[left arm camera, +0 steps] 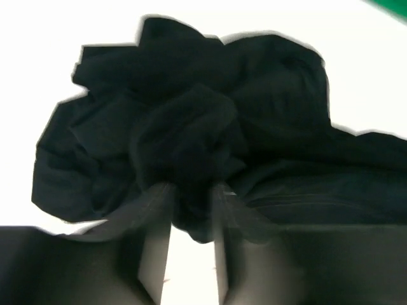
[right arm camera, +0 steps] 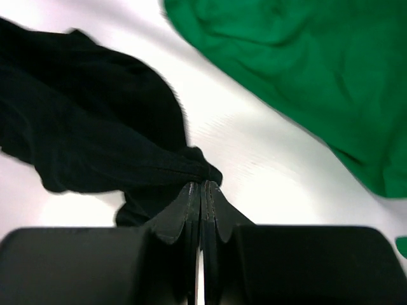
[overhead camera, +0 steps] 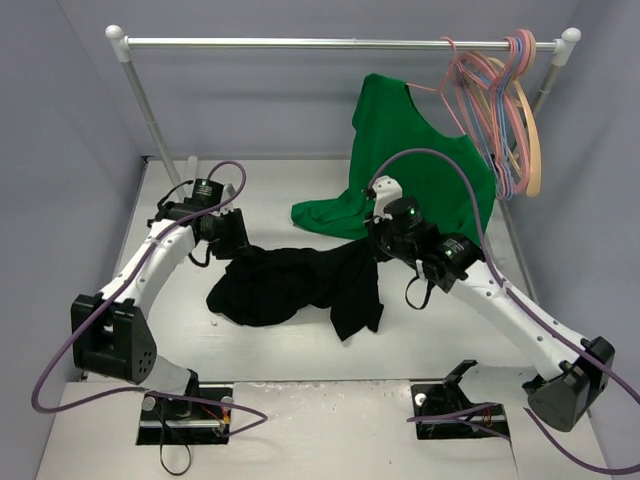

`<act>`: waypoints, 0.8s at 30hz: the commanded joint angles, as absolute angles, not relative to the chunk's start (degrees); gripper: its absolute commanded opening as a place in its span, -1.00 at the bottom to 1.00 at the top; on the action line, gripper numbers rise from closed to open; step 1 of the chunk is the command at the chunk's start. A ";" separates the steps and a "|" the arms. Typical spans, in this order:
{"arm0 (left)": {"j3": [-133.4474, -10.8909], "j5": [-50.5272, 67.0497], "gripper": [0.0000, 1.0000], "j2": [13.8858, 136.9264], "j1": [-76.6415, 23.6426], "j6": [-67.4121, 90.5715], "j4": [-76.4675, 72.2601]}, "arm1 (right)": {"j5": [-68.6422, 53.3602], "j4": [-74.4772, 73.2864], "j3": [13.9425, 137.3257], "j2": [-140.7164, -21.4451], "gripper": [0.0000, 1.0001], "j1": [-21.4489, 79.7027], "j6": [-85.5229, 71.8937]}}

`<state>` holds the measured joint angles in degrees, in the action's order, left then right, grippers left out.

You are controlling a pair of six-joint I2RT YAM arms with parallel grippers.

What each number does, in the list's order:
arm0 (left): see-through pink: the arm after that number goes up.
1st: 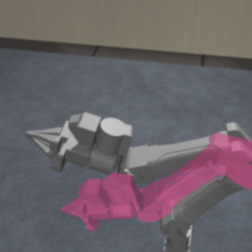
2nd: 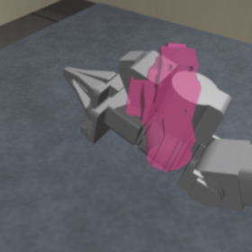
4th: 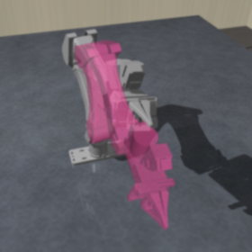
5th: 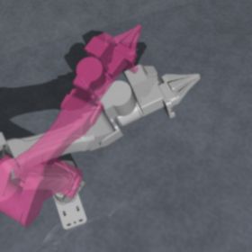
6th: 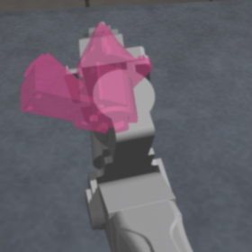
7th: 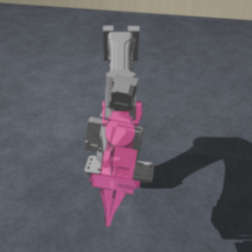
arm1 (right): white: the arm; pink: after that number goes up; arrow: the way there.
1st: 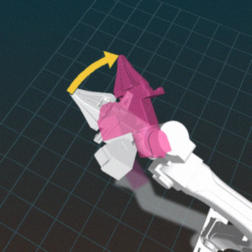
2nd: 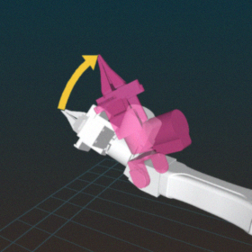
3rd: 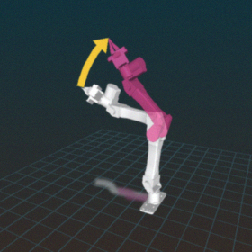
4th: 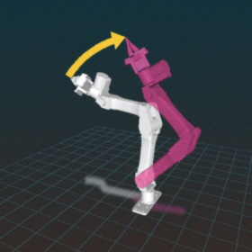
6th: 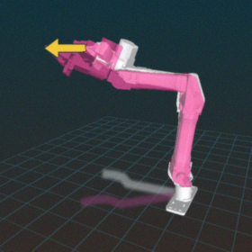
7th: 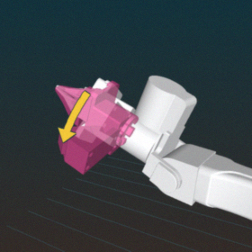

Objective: Place the t-shirt on the hanger
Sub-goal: Move the tshirt to the center of the board, then grab a hanger with the right arm

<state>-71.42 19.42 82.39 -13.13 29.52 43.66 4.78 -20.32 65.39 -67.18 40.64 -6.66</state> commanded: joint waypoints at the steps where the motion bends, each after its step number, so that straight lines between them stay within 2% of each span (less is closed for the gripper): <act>1: -76.88 13.27 -0.36 82.61 -12.75 33.05 36.12 | 2.90 -18.63 67.58 -68.72 -0.89 35.35 -6.87; 4: -81.46 12.57 -0.02 84.11 -12.92 32.70 37.18 | 3.25 -19.42 72.23 -69.08 -0.40 35.33 -4.23; 5: -83.91 12.39 0.04 84.02 -12.92 32.35 37.96 | 3.25 -19.51 73.73 -69.26 -0.12 35.33 -2.74; 7: -86.21 10.99 0.15 83.50 -12.83 31.64 39.46 | 3.43 -19.95 78.63 -69.61 0.02 35.25 -1.15; 12: -89.73 6.42 0.18 80.60 -12.83 27.43 44.91 | 6.32 -22.15 89.63 -72.15 -0.01 35.24 3.50; 15: -88.34 4.57 0.18 78.23 -12.92 25.58 46.67 | 9.74 -22.59 97.10 -73.56 -0.32 35.07 5.53; 16: -87.72 4.83 0.18 77.70 -12.83 25.32 47.02 | 12.45 -22.59 98.86 -74.43 -0.48 34.81 7.28; 19: -85.44 5.10 0.18 75.06 -12.83 23.47 49.38 | 14.76 -23.11 106.42 -76.89 -0.68 31.04 10.18; 24: -82.36 5.62 0.18 70.58 -12.83 22.94 51.50 | 11.61 -25.40 115.04 -82.34 -0.65 17.53 10.90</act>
